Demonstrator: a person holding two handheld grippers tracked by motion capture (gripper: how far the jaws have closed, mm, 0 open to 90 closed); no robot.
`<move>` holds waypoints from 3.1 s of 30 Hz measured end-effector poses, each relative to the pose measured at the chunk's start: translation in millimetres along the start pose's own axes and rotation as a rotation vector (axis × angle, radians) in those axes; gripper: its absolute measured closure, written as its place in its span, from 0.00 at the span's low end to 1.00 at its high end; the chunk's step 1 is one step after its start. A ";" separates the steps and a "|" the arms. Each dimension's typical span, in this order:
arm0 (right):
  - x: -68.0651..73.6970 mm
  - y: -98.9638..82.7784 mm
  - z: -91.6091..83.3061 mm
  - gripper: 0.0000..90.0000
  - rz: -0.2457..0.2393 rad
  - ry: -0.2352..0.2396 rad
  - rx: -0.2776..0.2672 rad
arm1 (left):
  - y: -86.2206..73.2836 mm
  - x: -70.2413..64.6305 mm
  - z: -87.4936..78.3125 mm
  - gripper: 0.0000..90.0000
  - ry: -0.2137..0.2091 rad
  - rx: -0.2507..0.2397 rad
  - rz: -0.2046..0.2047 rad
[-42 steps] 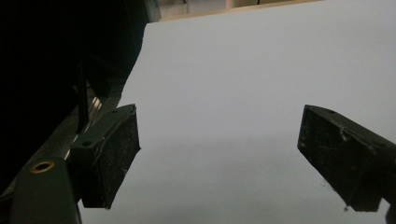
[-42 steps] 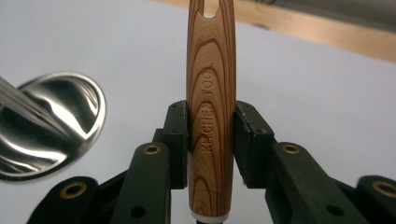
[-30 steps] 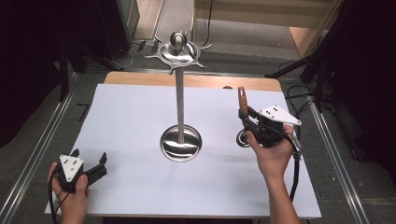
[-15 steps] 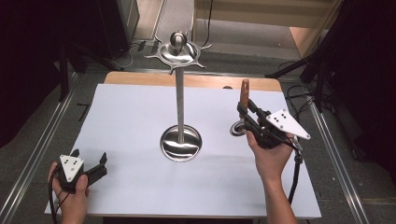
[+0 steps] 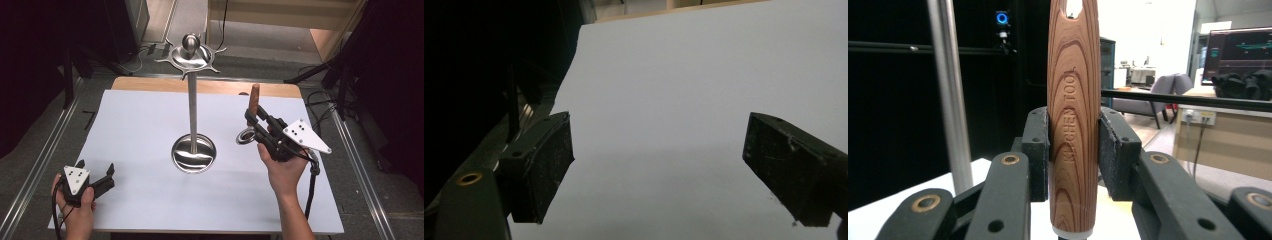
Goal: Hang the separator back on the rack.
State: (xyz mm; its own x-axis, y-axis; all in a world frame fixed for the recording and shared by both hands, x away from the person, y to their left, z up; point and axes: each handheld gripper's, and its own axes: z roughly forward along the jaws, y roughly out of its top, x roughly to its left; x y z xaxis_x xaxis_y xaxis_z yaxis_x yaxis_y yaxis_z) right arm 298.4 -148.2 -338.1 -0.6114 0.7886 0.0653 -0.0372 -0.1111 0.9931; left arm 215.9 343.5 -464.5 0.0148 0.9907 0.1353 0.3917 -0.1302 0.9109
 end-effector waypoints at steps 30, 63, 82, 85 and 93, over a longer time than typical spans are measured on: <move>37.2 36.5 11.8 0.77 -0.010 0.150 -0.071 | -0.4 -0.6 -1.1 0.15 0.002 -0.006 0.007; 56.0 54.5 32.1 0.77 0.010 0.210 -0.086 | -0.5 -1.0 -1.4 0.15 0.014 -0.009 0.006; 57.6 49.1 40.0 0.77 0.030 0.224 -0.073 | -0.6 -1.0 -1.6 0.15 0.014 -0.010 0.001; 58.2 47.8 40.1 0.77 0.027 0.225 -0.075 | -0.5 -1.1 -1.6 0.15 0.015 -0.009 0.003; 57.7 46.6 41.4 0.77 0.029 0.225 -0.080 | -0.5 -1.3 -1.6 0.15 0.015 -0.010 0.006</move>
State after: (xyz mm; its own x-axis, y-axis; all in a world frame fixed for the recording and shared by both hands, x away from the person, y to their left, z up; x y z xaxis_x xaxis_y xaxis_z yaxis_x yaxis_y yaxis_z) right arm 294.2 -82.8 -284.1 -0.7737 0.6305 0.0618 -0.0739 -0.1867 0.9796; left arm 214.2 342.3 -464.5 0.0032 0.9892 0.1468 0.3826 -0.1369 0.9137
